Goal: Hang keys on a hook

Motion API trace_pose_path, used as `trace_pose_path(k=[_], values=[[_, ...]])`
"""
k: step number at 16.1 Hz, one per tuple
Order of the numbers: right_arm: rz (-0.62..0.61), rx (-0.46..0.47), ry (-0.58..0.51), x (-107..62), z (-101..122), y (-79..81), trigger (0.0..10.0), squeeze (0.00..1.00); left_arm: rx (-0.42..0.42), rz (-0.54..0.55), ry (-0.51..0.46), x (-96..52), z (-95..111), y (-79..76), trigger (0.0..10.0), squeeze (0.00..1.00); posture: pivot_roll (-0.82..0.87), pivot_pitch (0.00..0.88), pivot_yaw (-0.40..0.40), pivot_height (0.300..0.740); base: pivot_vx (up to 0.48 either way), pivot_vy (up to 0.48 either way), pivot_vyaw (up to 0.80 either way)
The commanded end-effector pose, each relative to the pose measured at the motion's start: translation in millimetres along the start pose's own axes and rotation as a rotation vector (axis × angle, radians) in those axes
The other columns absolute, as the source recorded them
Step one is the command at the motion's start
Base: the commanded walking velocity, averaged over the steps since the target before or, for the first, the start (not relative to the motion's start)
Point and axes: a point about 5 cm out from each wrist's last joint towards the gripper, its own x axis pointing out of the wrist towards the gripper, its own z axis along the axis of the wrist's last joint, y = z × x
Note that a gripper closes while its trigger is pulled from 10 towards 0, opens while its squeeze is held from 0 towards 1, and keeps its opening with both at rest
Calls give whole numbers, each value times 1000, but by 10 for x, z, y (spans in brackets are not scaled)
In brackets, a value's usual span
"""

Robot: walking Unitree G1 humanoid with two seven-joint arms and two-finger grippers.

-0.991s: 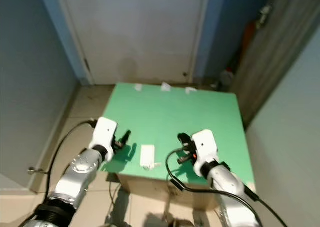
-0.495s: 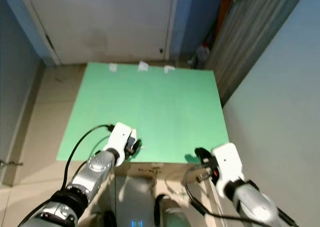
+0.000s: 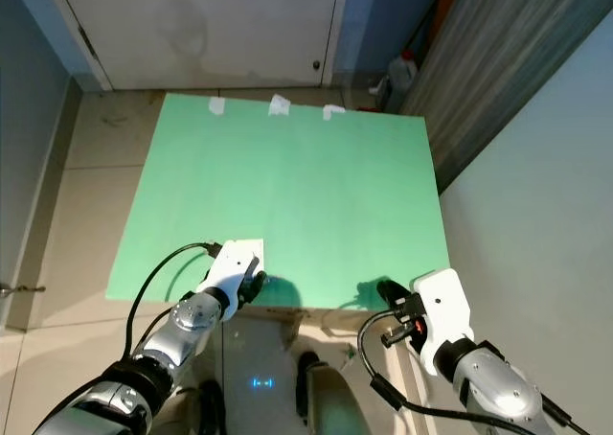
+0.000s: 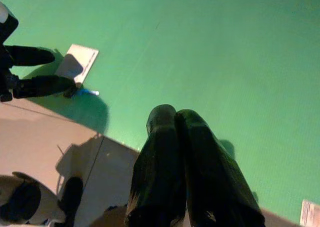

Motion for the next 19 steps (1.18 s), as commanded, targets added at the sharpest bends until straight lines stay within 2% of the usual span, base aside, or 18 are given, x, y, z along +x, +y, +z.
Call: trace_pose_path(k=[1, 4, 5, 9, 13, 16, 19], values=[[-6, 8, 18, -38, -17, 11, 10000, 0, 3, -18, 10, -14, -53, -88, 10000, 0, -399, 306, -63, 740, 0, 0, 0], [-2, 17, 27, -22, -23, 24, 10000, 0, 3, -35, -13, -31, -38, -220, 10000, 0, -391, 305, -57, 740, 0, 0, 0], [-1, 20, 28, -18, -27, 27, 10000, 0, 28, -21, -13, -51, -59, -270, 10000, 0, -386, 308, -58, 740, 0, 0, 0], [4, 26, 39, -30, -55, 43, 10000, 0, 57, 40, 0, -97, -129, -296, 10000, 0, -380, 315, -58, 740, 0, 0, 0], [5, 32, 46, -34, -84, 50, 10000, 0, 85, 90, -33, -216, -128, -336, 10000, 0, -373, 314, -54, 740, 0, 0, 0], [9, 33, 53, -46, -98, 59, 10000, 0, 84, 89, 0, -270, -226, -409, 10000, 0, -373, 319, -60, 740, 0, 0, 0], [11, 34, 62, -70, -118, 59, 10000, 0, 86, 104, 31, -294, -266, -372, 10000, 0, -380, 313, -66, 740, 0, 0, 0]])
